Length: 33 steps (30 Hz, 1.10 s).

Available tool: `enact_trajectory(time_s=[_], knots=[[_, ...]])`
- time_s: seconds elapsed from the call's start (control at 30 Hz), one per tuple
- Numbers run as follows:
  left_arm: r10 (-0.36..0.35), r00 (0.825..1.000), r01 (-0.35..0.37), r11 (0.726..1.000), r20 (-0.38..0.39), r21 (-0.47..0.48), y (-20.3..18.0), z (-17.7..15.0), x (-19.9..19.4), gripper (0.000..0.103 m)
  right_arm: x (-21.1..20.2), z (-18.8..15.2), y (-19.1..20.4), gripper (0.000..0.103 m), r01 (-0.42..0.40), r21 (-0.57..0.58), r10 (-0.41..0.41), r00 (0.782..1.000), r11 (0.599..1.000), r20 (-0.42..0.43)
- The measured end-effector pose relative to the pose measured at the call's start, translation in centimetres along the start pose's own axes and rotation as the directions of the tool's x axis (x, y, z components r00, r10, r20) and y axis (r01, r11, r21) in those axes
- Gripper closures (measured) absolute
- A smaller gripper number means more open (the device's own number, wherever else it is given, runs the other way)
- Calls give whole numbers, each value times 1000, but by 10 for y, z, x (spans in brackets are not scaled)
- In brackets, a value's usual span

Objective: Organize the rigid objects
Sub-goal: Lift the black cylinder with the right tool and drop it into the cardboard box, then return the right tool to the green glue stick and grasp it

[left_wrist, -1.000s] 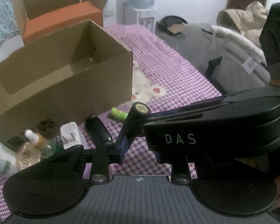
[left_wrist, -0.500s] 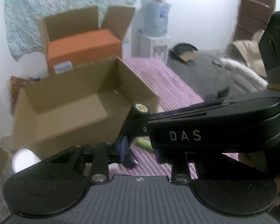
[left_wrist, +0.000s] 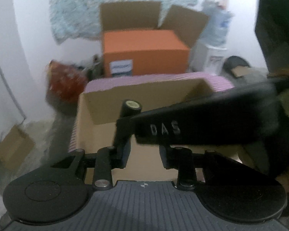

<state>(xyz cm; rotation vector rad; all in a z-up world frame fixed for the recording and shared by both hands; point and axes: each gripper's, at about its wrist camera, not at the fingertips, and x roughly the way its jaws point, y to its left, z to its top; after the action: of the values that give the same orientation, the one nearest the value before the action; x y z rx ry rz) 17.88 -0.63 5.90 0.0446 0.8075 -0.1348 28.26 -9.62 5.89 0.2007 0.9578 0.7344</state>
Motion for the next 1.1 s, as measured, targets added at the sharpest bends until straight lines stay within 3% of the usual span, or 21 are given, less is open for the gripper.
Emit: enact_trajectory(time_s=[0.23, 0.33, 0.47, 0.6, 0.77, 0.83, 0.87, 0.93, 1.1], knots=[[60, 995, -65, 996, -76, -59, 30, 5, 34, 65, 98, 16, -41, 80, 35, 98, -12, 973, 995, -232], [79, 993, -84, 995, -84, -56, 34, 5, 37, 57, 122, 15, -52, 79, 56, 115, -22, 961, 992, -275], [88, 993, -93, 994, -83, -62, 35, 5, 35, 47, 125, 20, -60, 78, 63, 134, -25, 963, 989, -267], [79, 996, -81, 995, -40, -54, 32, 5, 19, 35, 89, 19, -57, 78, 30, 157, 3, 978, 987, -207], [48, 997, -46, 998, 58, -30, 20, 2, -16, 8, 7, 5, -51, 76, -18, 168, 30, 997, 986, -71], [42, 994, -40, 999, 97, -17, 11, -4, -33, 1, -35, -11, -48, 68, -37, 172, 37, 999, 984, 0], [40, 993, -39, 999, 111, -8, 7, -7, -41, 1, -51, -17, -47, 57, -40, 175, 36, 999, 984, 29], [33, 990, -35, 999, 134, 9, -2, -14, -56, 0, -93, -43, -44, 49, -43, 173, 24, 994, 984, 108], [-18, 991, 15, 1000, 131, 25, -22, -37, -75, 0, -159, -110, -46, 48, -30, 220, -12, 982, 975, 187]])
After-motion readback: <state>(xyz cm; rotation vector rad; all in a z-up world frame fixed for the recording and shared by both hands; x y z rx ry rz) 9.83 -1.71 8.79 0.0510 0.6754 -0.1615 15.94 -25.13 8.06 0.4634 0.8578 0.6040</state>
